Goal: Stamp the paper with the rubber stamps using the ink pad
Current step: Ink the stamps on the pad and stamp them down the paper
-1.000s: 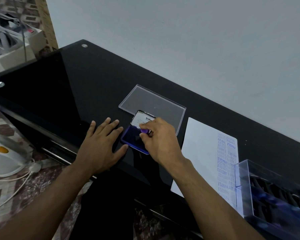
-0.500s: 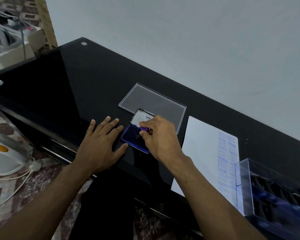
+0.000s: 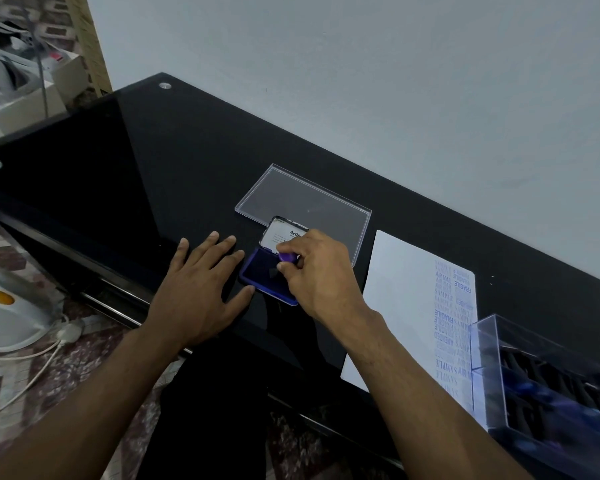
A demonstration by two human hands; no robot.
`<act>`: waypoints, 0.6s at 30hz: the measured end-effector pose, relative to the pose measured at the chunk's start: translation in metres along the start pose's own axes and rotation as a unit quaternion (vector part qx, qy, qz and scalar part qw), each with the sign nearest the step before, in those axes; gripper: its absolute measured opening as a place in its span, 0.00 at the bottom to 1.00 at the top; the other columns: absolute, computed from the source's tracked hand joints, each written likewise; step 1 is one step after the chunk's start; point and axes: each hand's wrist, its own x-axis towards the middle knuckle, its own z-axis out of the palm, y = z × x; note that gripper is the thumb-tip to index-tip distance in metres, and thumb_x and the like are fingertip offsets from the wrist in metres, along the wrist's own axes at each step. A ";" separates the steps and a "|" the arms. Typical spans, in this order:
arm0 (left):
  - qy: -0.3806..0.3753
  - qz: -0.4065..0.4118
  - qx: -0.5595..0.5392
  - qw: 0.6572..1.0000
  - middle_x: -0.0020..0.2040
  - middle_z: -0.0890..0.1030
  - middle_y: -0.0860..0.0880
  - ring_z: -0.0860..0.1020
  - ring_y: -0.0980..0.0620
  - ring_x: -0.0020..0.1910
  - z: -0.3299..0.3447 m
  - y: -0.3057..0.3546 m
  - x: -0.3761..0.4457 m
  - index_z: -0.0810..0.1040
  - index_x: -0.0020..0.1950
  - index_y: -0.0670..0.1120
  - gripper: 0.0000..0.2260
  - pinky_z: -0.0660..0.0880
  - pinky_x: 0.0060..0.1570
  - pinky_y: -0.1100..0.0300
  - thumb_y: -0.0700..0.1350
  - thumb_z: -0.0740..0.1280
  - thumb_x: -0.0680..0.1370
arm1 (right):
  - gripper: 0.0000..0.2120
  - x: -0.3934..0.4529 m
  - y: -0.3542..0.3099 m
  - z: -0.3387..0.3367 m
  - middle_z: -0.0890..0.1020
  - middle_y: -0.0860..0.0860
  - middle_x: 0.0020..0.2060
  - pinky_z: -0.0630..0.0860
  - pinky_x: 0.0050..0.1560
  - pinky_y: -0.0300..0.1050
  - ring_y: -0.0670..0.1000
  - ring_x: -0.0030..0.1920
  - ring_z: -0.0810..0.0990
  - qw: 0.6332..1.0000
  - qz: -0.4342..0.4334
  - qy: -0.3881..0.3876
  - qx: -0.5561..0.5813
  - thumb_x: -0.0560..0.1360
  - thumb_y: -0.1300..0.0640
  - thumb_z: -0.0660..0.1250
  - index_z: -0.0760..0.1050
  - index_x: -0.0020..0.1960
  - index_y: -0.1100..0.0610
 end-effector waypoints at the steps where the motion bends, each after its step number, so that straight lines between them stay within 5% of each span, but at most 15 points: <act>1: 0.000 0.000 -0.001 1.000 0.80 0.63 0.50 0.53 0.51 0.81 0.000 0.000 0.000 0.69 0.76 0.51 0.36 0.45 0.79 0.40 0.70 0.47 0.77 | 0.14 0.000 0.000 0.000 0.81 0.51 0.54 0.76 0.59 0.47 0.48 0.53 0.77 1.000 0.000 -0.001 0.000 0.75 0.56 0.71 0.81 0.61 0.53; 18: -0.006 -0.004 -0.023 1.000 0.80 0.62 0.50 0.53 0.51 0.81 -0.005 0.001 0.000 0.69 0.77 0.51 0.36 0.47 0.79 0.40 0.71 0.48 0.76 | 0.14 0.003 0.005 0.002 0.80 0.49 0.54 0.78 0.59 0.47 0.47 0.51 0.78 1.000 0.008 -0.005 0.019 0.75 0.56 0.72 0.81 0.60 0.52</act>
